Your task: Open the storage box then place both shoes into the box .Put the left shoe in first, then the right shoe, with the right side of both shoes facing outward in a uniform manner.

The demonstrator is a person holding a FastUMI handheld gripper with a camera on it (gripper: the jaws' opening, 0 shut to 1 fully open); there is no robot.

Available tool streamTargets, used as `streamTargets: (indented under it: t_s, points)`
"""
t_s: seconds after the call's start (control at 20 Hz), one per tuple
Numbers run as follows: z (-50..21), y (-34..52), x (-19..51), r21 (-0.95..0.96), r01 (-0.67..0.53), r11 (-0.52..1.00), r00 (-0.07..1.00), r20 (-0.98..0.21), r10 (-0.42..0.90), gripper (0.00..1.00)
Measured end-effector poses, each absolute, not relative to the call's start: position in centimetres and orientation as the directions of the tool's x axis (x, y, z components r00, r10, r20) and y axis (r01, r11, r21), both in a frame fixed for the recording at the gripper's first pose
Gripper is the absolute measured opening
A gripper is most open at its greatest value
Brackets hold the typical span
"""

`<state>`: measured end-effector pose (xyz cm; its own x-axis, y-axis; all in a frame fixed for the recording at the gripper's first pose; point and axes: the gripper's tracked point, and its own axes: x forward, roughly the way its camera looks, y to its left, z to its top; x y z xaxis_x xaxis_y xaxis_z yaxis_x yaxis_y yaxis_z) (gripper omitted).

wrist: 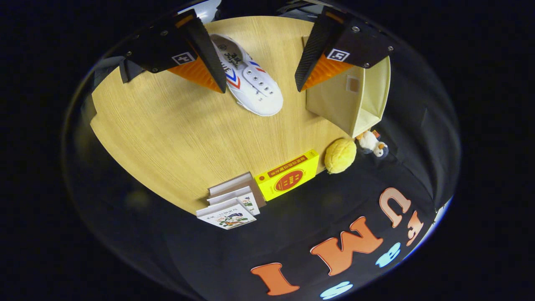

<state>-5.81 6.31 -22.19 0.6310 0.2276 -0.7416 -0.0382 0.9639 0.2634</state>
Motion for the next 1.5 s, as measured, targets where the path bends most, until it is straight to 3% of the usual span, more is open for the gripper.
streamTargets:
  t_s: [0.7, 1.0, 1.2, 1.45, 1.5]
  points:
    - [-31.2, 4.1, -6.0, 0.076, -0.305, 0.949, 0.43, -0.878, 0.209, 0.68]
    - [-32.0, 5.2, -6.3, 0.102, -0.418, 0.903, 0.363, -0.892, 0.269, 0.39]
    - [-32.0, 5.1, -6.0, 0.093, -0.434, 0.896, 0.402, -0.87, 0.285, 0.39]
    - [-31.8, 4.7, -5.6, 0.162, -0.333, 0.929, 0.442, -0.843, 0.306, 0.03]
    - [-31.6, 4.9, -5.9, 0.207, -0.294, 0.933, 0.437, -0.839, 0.324, 0.01]
